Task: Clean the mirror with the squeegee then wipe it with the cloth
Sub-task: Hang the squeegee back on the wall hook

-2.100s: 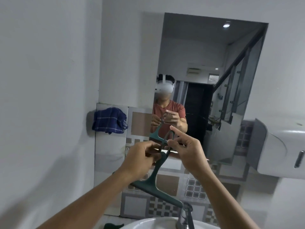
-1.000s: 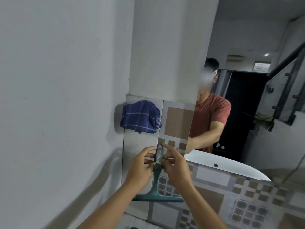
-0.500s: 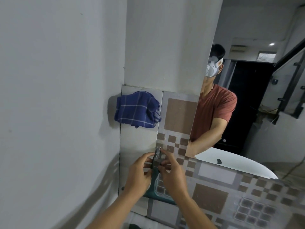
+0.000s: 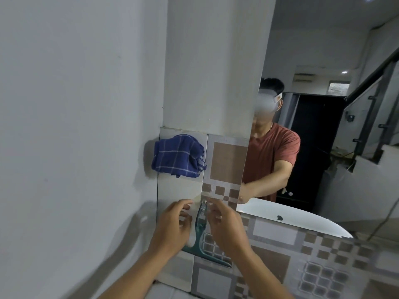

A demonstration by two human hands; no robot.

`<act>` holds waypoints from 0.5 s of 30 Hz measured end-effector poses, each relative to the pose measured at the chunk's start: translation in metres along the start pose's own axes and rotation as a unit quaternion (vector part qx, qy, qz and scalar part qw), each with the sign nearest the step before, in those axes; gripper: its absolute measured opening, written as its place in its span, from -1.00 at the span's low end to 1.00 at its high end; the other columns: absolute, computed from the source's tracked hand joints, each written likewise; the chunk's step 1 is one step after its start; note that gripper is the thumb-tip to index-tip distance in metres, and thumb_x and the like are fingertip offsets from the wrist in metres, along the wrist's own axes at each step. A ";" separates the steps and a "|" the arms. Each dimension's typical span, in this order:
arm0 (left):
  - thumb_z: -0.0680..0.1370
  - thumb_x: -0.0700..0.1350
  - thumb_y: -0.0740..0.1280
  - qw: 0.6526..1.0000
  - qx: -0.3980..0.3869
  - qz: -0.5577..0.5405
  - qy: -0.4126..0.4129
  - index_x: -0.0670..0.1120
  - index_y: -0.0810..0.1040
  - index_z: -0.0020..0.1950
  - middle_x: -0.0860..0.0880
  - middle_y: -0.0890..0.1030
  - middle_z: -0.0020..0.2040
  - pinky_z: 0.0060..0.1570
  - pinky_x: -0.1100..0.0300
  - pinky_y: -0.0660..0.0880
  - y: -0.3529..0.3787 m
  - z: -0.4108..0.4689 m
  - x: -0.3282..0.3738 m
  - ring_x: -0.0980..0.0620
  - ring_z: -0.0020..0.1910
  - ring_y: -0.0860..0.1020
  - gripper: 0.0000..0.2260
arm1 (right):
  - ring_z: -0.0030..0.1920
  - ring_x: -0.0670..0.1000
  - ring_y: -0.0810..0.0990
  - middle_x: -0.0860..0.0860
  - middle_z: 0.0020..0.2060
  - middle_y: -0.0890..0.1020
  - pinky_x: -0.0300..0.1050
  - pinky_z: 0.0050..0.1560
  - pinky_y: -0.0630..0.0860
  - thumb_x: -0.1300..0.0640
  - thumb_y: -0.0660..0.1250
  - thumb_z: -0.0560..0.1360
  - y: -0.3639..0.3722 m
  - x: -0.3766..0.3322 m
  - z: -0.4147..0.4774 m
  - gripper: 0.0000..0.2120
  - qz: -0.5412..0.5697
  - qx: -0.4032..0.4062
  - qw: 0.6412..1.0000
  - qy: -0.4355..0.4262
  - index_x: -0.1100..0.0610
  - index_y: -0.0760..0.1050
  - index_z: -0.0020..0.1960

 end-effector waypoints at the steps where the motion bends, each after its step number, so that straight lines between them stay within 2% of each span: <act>1: 0.56 -0.20 0.39 1.000 0.008 0.007 0.019 0.06 0.53 0.31 0.13 0.59 0.12 0.01 0.31 0.59 -0.011 0.003 0.010 0.20 0.04 0.57 -0.66 | 0.07 -0.14 0.60 -0.09 0.18 0.64 -0.20 0.14 0.60 0.17 0.29 0.63 -0.007 -0.012 0.002 -0.68 -0.008 0.012 1.000 -0.016 -0.06 0.49 0.36; 3: 0.57 -0.12 0.38 0.996 0.034 0.038 0.068 0.04 0.55 0.28 0.14 0.59 0.08 -0.04 0.25 0.60 -0.036 0.010 0.034 0.19 -0.02 0.57 -0.72 | 0.06 -0.12 0.62 -0.09 0.12 0.66 -0.11 0.13 0.61 0.08 0.27 0.64 -0.022 -0.038 0.006 -0.77 -0.023 0.038 0.998 -0.049 -0.04 0.53 0.28; 8: 0.56 -0.05 0.31 0.959 0.164 0.119 0.197 -0.06 0.59 0.14 0.04 0.62 -0.01 -0.20 0.11 0.61 -0.099 0.042 0.103 0.05 -0.05 0.57 -0.81 | 0.13 -0.11 0.60 -0.07 0.20 0.63 -0.21 0.11 0.52 -0.02 0.23 0.64 -0.057 -0.105 0.025 -0.67 -0.061 0.097 0.984 -0.139 -0.01 0.49 0.38; 11: 0.59 -0.08 0.30 0.950 0.179 0.176 0.187 -0.03 0.57 0.18 0.01 0.61 0.08 -0.13 0.04 0.58 -0.121 0.073 0.122 -0.04 0.07 0.53 -0.81 | 0.24 -0.03 0.55 -0.02 0.27 0.60 -0.23 0.12 0.39 -0.01 0.19 0.66 -0.069 -0.135 0.045 -0.65 -0.098 0.094 0.978 -0.159 0.03 0.44 0.42; 13: 0.62 -0.07 0.27 0.952 0.157 0.203 0.164 0.00 0.56 0.21 0.04 0.59 0.14 -0.07 0.01 0.57 -0.127 0.093 0.124 -0.04 0.14 0.50 -0.81 | 0.28 0.03 0.53 0.01 0.31 0.59 -0.16 0.18 0.40 0.01 0.17 0.67 -0.071 -0.146 0.060 -0.63 -0.118 0.075 0.978 -0.155 0.06 0.42 0.45; 15: 0.65 -0.04 0.22 0.958 0.124 0.218 0.142 0.01 0.57 0.26 0.05 0.58 0.19 0.01 0.04 0.54 -0.127 0.111 0.123 -0.03 0.19 0.49 -0.77 | 0.24 0.07 0.56 0.04 0.27 0.61 -0.09 0.19 0.44 0.03 0.16 0.68 -0.068 -0.152 0.075 -0.65 -0.139 0.052 0.977 -0.153 0.08 0.46 0.41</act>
Point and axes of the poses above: each hand's wrist, its own z-axis towards the middle knuckle, its own y-axis out of the palm, x = y × z, the point moved 8 cm from there along z, towards the middle knuckle
